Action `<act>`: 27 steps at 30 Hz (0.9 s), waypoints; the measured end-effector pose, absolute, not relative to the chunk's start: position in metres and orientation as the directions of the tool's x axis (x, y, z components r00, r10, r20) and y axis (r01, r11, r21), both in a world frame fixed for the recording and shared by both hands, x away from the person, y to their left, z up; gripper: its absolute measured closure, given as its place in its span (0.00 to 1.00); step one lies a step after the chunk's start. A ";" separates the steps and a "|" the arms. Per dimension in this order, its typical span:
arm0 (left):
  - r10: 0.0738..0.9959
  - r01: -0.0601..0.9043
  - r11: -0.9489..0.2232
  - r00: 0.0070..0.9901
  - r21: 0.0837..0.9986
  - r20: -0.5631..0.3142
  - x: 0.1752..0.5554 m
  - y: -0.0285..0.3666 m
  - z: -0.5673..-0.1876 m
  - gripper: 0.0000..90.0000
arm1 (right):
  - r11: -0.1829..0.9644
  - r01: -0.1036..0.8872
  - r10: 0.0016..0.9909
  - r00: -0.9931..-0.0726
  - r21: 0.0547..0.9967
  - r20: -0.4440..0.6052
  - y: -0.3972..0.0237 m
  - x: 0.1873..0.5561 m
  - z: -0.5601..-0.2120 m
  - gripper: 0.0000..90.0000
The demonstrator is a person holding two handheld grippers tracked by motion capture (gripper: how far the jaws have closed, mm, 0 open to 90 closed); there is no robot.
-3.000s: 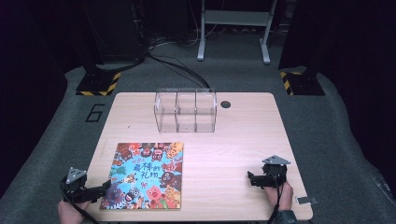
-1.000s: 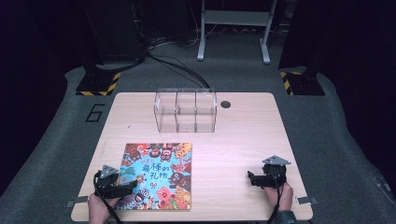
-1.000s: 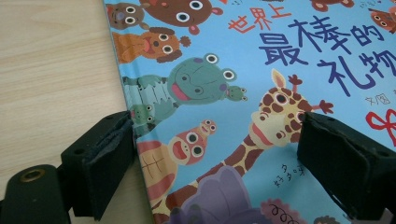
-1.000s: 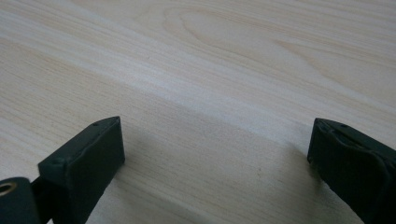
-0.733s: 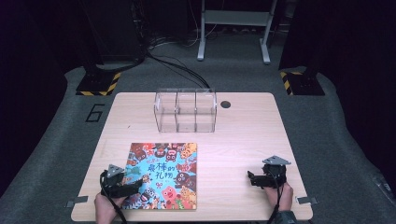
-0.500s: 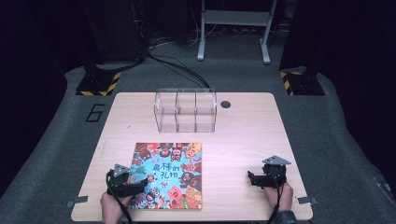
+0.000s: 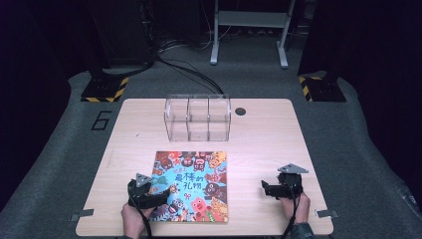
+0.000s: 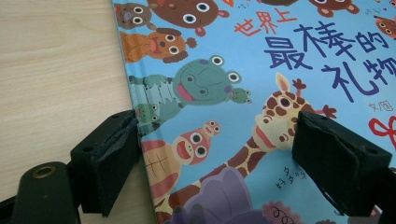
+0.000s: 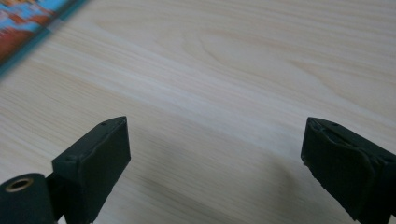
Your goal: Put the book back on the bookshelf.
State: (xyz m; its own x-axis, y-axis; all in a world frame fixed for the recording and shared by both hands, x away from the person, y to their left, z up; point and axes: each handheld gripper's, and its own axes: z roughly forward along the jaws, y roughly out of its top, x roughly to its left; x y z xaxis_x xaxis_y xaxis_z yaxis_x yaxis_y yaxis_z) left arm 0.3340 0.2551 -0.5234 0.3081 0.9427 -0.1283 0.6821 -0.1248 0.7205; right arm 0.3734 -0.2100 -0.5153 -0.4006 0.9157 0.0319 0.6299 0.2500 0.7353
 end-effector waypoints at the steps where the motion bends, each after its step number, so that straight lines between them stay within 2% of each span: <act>1: 0.942 0.685 -0.125 0.309 0.718 -0.131 0.334 0.253 -0.523 0.17 | 0.245 0.628 0.913 -0.406 0.738 0.042 -0.206 0.374 -0.512 0.08; 5: 0.943 0.683 -0.111 0.301 0.722 -0.140 0.335 0.251 -0.523 0.19 | 0.260 0.616 0.892 -0.448 0.744 0.059 -0.185 0.375 -0.500 0.11; 7: 0.944 0.680 -0.111 0.301 0.725 -0.138 0.337 0.247 -0.524 0.19 | 0.285 0.609 0.863 -0.499 0.740 0.079 -0.156 0.380 -0.493 0.14; 11: 0.943 0.676 -0.113 0.304 0.728 -0.136 0.338 0.241 -0.524 0.18 | 0.345 0.612 0.829 -0.555 0.712 0.075 -0.117 0.393 -0.496 0.16; 14: 0.940 0.675 -0.120 0.314 0.728 -0.136 0.339 0.235 -0.524 0.18 | 0.352 0.641 0.825 -0.557 0.681 0.097 -0.099 0.403 -0.503 0.17; 18: 0.933 0.671 -0.109 0.324 0.734 -0.157 0.340 0.224 -0.525 0.18 | 0.315 0.693 0.834 -0.528 0.648 0.160 -0.098 0.413 -0.514 0.20; 22: 0.928 0.669 -0.126 0.341 0.733 -0.152 0.341 0.219 -0.525 0.17 | 0.315 0.683 0.836 -0.529 0.659 0.149 -0.100 0.415 -0.514 0.24; 23: 0.920 0.670 -0.117 0.351 0.733 -0.174 0.341 0.223 -0.524 0.17 | 0.321 0.676 0.833 -0.535 0.663 0.143 -0.101 0.416 -0.514 0.24; 27: 0.935 0.671 -0.106 0.319 0.734 -0.157 0.341 0.241 -0.522 0.10 | 0.330 0.668 0.824 -0.548 0.667 0.141 -0.101 0.416 -0.514 0.30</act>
